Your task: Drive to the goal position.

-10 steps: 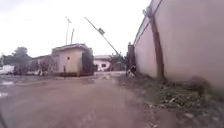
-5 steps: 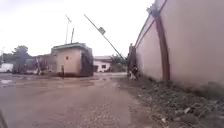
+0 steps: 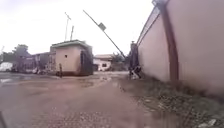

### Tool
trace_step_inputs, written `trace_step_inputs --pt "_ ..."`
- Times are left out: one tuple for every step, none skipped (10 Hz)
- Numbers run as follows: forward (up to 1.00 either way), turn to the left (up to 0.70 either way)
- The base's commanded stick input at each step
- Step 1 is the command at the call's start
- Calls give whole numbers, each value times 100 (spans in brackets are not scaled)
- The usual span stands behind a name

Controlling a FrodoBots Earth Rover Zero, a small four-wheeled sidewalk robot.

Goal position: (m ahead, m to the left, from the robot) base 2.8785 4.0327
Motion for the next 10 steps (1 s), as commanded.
trace_step_inputs --pt "85 0" --pt "85 0" --pt "85 0" --pt "85 0" --pt "85 0" --pt "85 0" --pt "85 0" --pt "85 0" --pt "85 0" --pt "85 0"
